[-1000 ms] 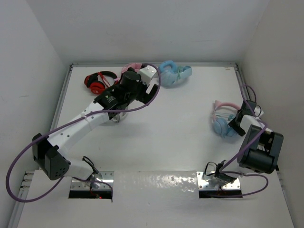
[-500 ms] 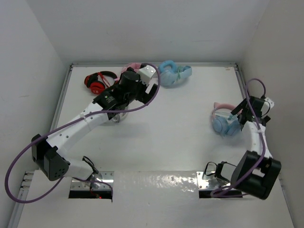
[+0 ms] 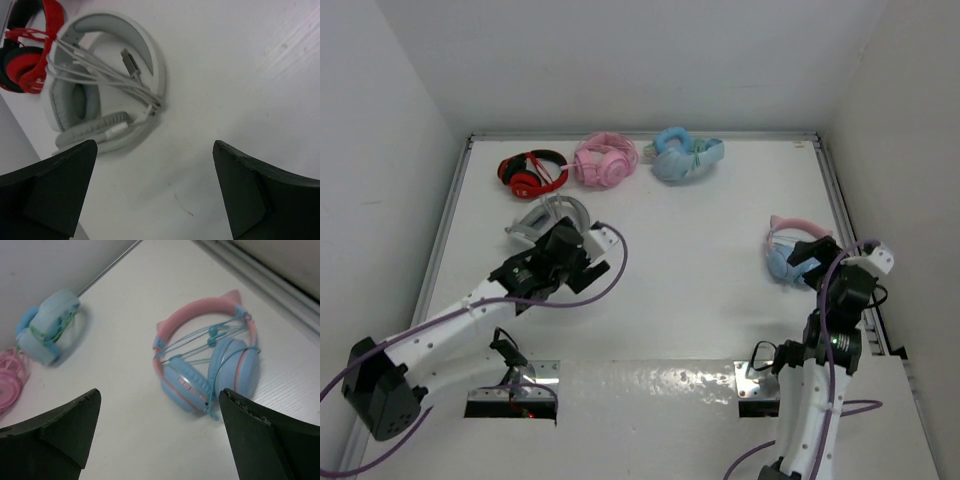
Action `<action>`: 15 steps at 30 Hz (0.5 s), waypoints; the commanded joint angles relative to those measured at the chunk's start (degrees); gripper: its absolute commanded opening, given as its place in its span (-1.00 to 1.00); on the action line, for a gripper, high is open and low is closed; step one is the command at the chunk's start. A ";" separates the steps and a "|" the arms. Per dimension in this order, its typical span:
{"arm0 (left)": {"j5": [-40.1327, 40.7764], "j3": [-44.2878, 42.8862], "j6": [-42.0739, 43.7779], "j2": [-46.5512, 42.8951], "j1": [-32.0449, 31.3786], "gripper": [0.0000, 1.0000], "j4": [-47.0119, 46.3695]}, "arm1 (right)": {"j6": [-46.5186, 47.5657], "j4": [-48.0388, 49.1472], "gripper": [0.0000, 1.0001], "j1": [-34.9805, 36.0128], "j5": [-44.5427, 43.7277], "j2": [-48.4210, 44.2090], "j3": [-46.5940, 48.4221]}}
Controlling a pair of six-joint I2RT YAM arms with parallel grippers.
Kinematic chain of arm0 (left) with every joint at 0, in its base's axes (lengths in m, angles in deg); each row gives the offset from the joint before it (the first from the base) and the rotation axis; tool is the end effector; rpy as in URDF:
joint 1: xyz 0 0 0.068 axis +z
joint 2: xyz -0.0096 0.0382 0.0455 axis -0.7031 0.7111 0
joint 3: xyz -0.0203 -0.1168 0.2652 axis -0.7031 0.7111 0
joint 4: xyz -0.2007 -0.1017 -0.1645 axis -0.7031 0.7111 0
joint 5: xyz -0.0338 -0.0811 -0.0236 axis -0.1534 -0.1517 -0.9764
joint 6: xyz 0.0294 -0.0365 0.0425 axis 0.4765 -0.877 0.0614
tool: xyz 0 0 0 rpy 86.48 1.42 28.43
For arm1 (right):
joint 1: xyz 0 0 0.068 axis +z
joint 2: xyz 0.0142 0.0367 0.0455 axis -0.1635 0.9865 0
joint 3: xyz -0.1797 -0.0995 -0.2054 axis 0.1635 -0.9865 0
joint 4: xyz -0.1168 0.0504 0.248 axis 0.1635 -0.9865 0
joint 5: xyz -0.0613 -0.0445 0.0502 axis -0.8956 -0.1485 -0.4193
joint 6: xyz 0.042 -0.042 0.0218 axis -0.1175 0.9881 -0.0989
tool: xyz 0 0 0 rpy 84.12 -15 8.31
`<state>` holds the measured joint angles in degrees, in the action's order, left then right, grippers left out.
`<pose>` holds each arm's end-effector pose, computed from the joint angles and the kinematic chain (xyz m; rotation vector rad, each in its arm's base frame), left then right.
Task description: Wrap the headphones
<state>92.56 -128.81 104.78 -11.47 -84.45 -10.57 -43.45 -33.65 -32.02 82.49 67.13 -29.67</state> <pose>0.1887 -0.1364 0.2642 1.0694 1.9922 0.2486 0.1219 -0.0519 0.2557 0.8830 1.6206 0.1140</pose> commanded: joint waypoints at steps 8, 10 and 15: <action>1.65 19.82 -1.67 -27.48 0.83 1.00 -8.36 | -4.63 -5.96 0.98 3.54 12.32 -15.49 -10.49; 1.74 22.12 -5.35 -30.38 0.83 0.99 -11.35 | -3.06 -6.39 0.98 4.85 12.77 -16.64 -11.28; 3.57 23.44 -6.86 -29.26 0.83 1.00 -12.93 | -1.11 -5.87 0.98 6.96 14.26 -19.37 -14.89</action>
<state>93.88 -105.09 101.17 -41.81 -84.29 -17.55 -45.99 -40.88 -26.14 93.88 48.99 -42.96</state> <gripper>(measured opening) 0.998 0.992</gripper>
